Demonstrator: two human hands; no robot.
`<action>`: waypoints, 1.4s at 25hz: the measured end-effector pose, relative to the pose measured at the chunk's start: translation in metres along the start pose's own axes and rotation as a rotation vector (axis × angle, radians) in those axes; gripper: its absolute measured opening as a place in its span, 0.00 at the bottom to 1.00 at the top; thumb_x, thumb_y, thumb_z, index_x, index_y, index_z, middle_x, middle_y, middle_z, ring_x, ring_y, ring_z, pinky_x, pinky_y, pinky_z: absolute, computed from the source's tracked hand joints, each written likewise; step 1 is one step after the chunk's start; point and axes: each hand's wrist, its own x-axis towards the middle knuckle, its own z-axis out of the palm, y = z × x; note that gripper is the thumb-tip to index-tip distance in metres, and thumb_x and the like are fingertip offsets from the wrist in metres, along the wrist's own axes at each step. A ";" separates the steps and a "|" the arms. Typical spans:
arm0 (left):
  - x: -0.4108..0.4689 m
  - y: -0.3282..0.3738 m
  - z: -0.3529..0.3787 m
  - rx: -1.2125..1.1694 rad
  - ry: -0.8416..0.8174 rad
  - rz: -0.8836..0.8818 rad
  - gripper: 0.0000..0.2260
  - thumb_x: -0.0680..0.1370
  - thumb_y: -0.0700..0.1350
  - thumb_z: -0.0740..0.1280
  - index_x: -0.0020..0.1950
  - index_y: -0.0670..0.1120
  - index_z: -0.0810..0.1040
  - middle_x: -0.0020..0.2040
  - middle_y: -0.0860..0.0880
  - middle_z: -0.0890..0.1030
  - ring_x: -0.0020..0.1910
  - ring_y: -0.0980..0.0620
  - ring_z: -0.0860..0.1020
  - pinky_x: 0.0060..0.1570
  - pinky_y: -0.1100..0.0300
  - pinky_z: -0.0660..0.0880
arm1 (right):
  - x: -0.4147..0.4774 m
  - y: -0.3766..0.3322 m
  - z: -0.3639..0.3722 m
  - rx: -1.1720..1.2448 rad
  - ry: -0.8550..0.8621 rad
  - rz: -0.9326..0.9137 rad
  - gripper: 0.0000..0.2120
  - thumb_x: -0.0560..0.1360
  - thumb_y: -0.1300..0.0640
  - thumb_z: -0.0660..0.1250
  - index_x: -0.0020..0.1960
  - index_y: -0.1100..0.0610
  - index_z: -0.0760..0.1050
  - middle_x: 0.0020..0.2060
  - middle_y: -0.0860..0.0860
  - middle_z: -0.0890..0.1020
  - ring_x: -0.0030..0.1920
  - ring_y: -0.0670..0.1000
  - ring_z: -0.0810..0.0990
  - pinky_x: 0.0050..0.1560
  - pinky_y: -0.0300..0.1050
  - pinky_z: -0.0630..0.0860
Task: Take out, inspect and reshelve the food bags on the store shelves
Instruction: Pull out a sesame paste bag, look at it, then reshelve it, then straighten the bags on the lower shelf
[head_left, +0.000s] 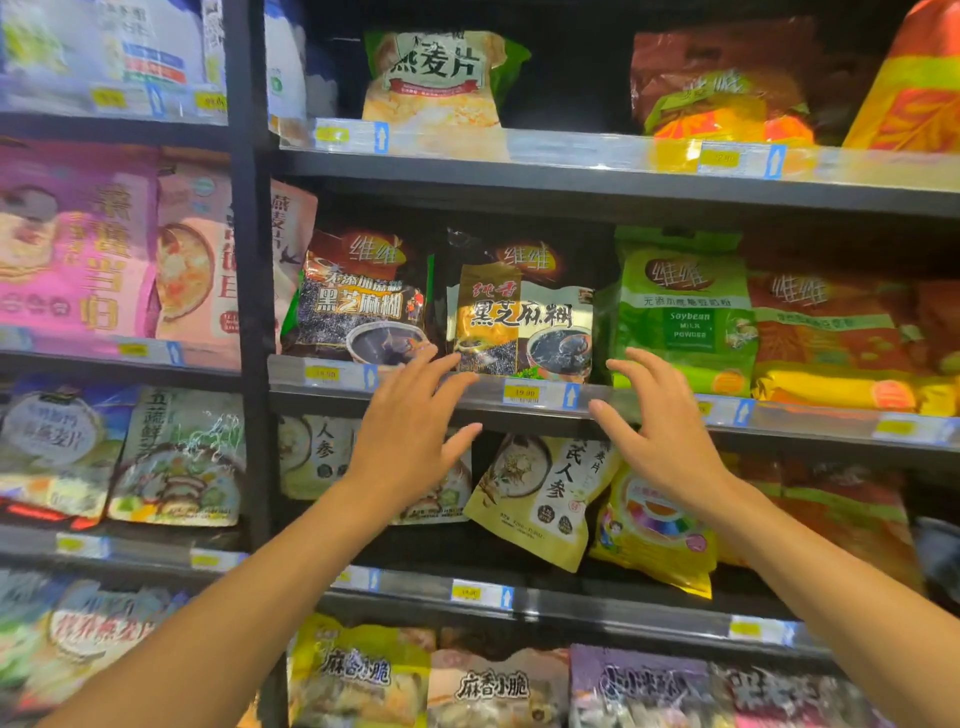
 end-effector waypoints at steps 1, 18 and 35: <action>-0.015 0.004 0.002 -0.021 0.008 0.019 0.25 0.80 0.57 0.70 0.74 0.49 0.74 0.76 0.47 0.73 0.80 0.43 0.66 0.75 0.41 0.68 | -0.017 -0.004 0.001 -0.003 0.021 -0.030 0.24 0.81 0.42 0.65 0.73 0.51 0.72 0.75 0.50 0.69 0.77 0.52 0.64 0.75 0.57 0.64; -0.128 0.016 0.117 -0.222 -0.389 -0.223 0.32 0.80 0.63 0.66 0.80 0.52 0.65 0.81 0.51 0.65 0.83 0.48 0.57 0.77 0.45 0.64 | -0.155 0.052 0.102 0.088 -0.258 0.265 0.20 0.80 0.49 0.69 0.70 0.49 0.73 0.70 0.46 0.72 0.74 0.49 0.67 0.74 0.53 0.68; -0.008 0.001 0.292 -0.587 -0.692 -0.644 0.51 0.73 0.60 0.77 0.85 0.46 0.49 0.84 0.43 0.60 0.81 0.41 0.62 0.78 0.46 0.63 | -0.060 0.178 0.249 0.718 -0.538 1.049 0.32 0.78 0.51 0.74 0.76 0.59 0.65 0.61 0.61 0.81 0.55 0.60 0.86 0.50 0.54 0.86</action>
